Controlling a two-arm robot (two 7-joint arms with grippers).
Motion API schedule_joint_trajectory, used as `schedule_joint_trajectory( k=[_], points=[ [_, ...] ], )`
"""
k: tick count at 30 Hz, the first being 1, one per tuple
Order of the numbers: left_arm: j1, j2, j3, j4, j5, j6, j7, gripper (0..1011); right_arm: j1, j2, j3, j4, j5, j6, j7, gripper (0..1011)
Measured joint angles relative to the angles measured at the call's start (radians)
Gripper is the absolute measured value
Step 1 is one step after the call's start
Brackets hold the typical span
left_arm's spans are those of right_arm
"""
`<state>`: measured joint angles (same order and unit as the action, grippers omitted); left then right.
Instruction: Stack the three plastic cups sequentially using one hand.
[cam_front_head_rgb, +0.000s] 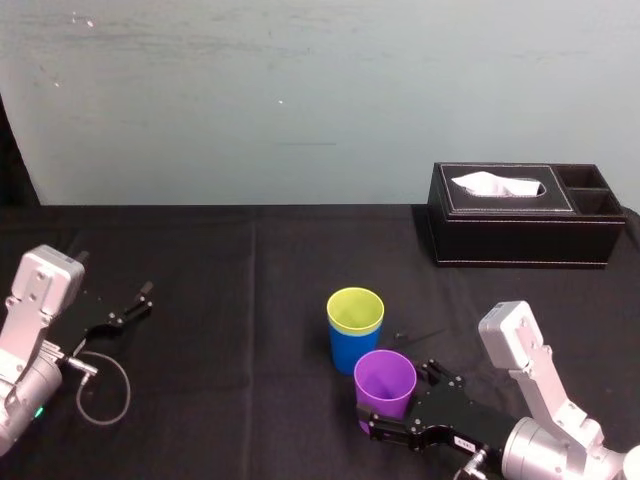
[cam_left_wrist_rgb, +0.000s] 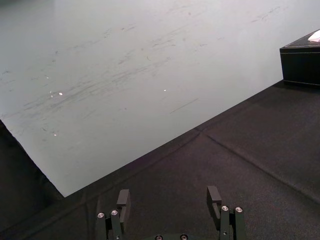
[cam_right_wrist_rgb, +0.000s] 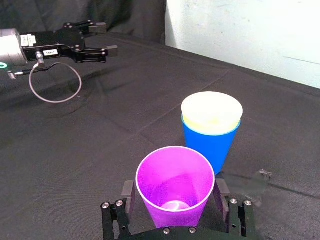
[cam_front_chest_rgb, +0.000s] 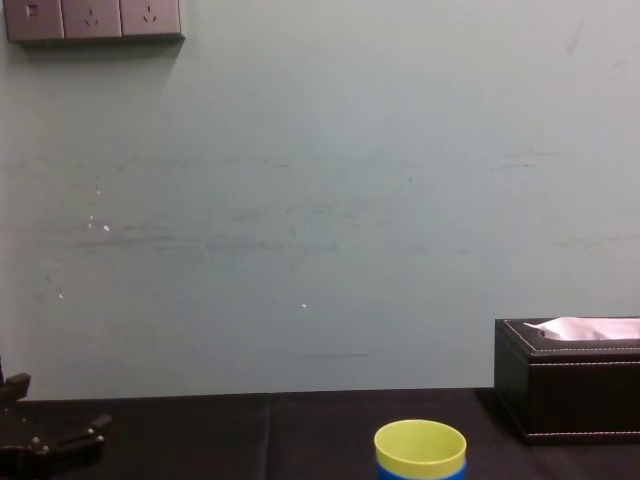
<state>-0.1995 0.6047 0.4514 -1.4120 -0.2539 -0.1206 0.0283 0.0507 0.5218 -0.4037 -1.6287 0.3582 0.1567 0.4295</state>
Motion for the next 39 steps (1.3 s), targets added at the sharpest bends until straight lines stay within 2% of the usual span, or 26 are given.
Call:
schedule_joint_trajectory(
  k=[3, 7, 12, 15, 26, 32, 39],
  points=[
    [0.000, 0.000, 0.000, 0.000, 0.000, 0.000, 0.000, 1000, 0.000, 0.000, 0.000, 0.000, 0.000, 0.000, 0.000, 1002],
    [0.000, 0.000, 0.000, 0.000, 0.000, 0.000, 0.000, 1000, -0.001, 0.001, 0.000, -0.001, 0.001, 0.000, 0.001, 927],
    [0.000, 0.000, 0.000, 0.000, 0.000, 0.000, 0.000, 1000, -0.001, 0.001, 0.001, -0.001, 0.001, 0.000, 0.001, 786],
    [0.000, 0.000, 0.000, 0.000, 0.000, 0.000, 0.000, 1000, -0.001, 0.001, 0.001, -0.001, 0.001, 0.000, 0.001, 765],
    [0.000, 0.000, 0.000, 0.000, 0.000, 0.000, 0.000, 1000, -0.004, 0.009, 0.013, -0.021, 0.005, 0.003, 0.002, 735],
    [0.000, 0.000, 0.000, 0.000, 0.000, 0.000, 0.000, 1000, -0.002, 0.027, 0.029, -0.069, 0.026, 0.043, 0.003, 735],
    [0.000, 0.000, 0.000, 0.000, 0.000, 0.000, 0.000, 1000, 0.029, 0.046, 0.044, -0.124, 0.072, 0.098, 0.019, 735]
  ],
)
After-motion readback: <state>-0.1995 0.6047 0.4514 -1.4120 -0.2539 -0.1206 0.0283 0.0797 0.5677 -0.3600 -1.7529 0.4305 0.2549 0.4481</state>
